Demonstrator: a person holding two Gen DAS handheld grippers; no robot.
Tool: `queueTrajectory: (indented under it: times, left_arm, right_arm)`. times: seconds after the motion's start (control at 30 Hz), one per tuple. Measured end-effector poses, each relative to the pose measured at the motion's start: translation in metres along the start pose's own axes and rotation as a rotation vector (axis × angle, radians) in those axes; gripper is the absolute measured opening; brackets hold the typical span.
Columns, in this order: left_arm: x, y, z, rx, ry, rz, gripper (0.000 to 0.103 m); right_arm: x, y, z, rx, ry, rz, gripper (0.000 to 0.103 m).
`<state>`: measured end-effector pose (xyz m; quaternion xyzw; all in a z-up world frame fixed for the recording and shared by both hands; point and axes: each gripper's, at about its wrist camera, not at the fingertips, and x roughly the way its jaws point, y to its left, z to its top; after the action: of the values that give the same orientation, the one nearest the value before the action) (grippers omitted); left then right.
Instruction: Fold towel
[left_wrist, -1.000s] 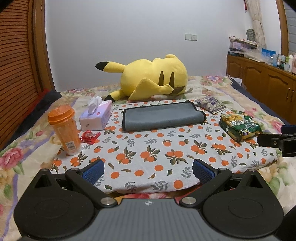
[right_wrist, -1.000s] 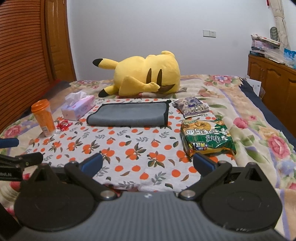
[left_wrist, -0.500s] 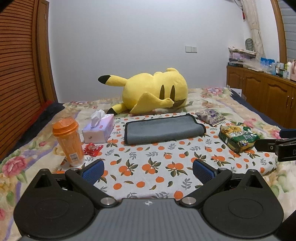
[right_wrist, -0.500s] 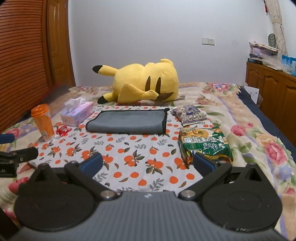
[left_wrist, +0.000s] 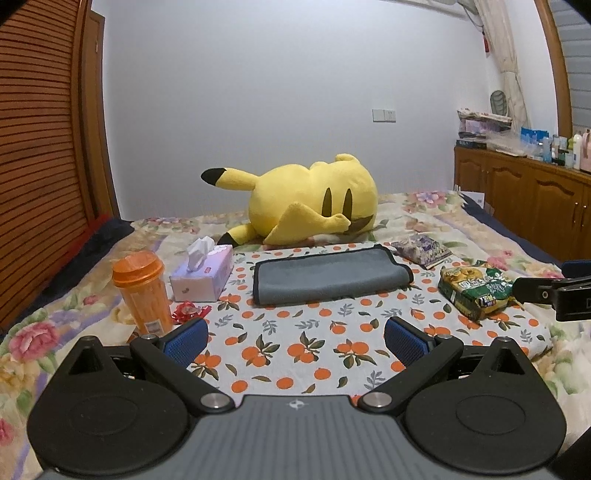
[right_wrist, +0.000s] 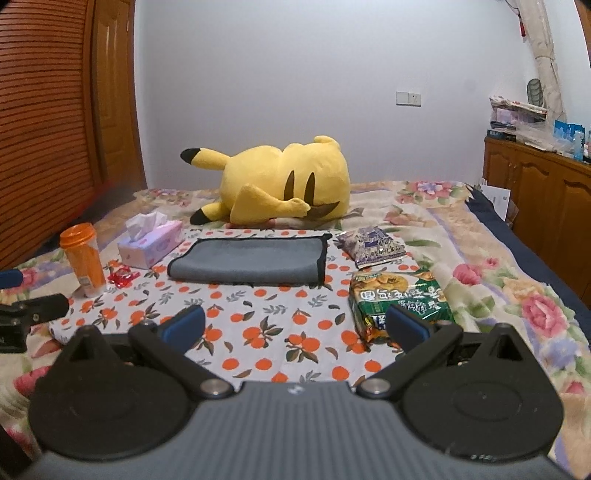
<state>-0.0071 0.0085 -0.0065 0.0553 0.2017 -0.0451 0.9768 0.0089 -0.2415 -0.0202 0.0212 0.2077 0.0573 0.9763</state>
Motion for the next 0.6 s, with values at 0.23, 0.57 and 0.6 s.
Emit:
queueTrajectory:
  times: [0.23,0.57,0.6]
  left_arm:
    - [-0.003,0.002,0.002,-0.005,-0.03,0.002,0.103]
    - [-0.008,0.0,0.003,0.001,-0.07,0.004,0.103]
    - [-0.008,0.0,0.003,0.001,-0.072,0.003,0.103]
  right_arm:
    - [-0.005,-0.001,0.001,0.004,-0.038,-0.01,0.103]
    - [-0.012,-0.004,0.003,0.013,-0.099,-0.018,0.103]
    - [-0.013,-0.004,0.003,0.012,-0.101,-0.017,0.103]
